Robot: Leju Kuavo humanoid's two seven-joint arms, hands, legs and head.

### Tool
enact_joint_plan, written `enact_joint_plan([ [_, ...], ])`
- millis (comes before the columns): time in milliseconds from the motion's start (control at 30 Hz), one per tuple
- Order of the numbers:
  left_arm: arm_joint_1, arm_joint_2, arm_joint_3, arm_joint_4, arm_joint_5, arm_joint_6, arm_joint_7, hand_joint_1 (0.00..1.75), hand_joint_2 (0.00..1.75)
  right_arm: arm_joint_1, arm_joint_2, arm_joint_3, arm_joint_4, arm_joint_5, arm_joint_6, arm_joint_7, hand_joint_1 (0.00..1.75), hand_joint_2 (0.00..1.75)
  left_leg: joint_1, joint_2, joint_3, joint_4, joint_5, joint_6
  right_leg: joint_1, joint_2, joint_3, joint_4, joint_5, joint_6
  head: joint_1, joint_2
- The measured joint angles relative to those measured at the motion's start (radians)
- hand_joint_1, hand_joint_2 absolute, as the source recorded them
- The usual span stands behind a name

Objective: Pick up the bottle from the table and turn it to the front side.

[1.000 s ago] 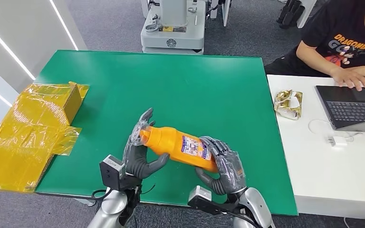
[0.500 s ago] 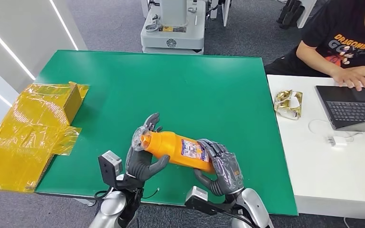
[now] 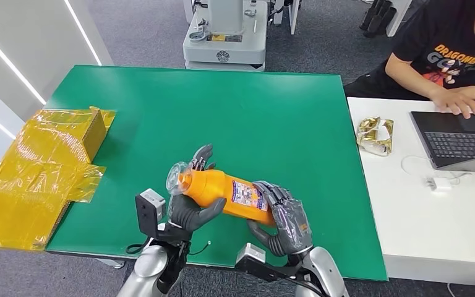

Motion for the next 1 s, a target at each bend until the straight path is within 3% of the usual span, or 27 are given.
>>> enact_joint_plan([
  [733,-0.042,-0.032,0.000,0.020,0.024,0.088,0.041,0.00,1.75,-0.013,0.048,-0.015,0.026,0.083,0.089,0.033,1.75,1.75,0.000,0.000,0.000,0.000,0.000,0.000,0.000,0.000,0.000,0.000,0.000,0.000,0.000,0.000],
  [767,-0.042,-0.032,0.000,0.020,0.024,0.091,0.040,0.33,1.75,-0.015,0.049,-0.015,0.030,0.090,0.089,0.036,1.75,1.75,0.000,0.000,0.000,0.000,0.000,0.000,0.000,0.000,0.000,0.000,0.000,0.000,0.000,0.000],
  [867,-0.042,-0.032,0.000,0.020,0.027,0.099,0.036,1.63,1.75,-0.018,0.052,-0.014,0.039,0.098,0.093,0.040,1.75,1.75,0.000,0.000,0.000,0.000,0.000,0.000,0.000,0.000,0.000,0.000,0.000,0.000,0.000,0.000],
  [900,-0.042,-0.032,0.000,0.020,0.028,0.101,0.034,1.75,1.75,-0.019,0.053,-0.014,0.041,0.099,0.096,0.042,1.75,1.75,0.000,0.000,0.000,0.000,0.000,0.000,0.000,0.000,0.000,0.000,0.000,0.000,0.000,0.000],
  [1000,-0.043,-0.032,0.000,0.019,0.030,0.105,0.030,1.75,1.75,-0.020,0.054,-0.014,0.045,0.100,0.104,0.045,1.75,1.75,0.000,0.000,0.000,0.000,0.000,0.000,0.000,0.000,0.000,0.000,0.000,0.000,0.000,0.000],
])
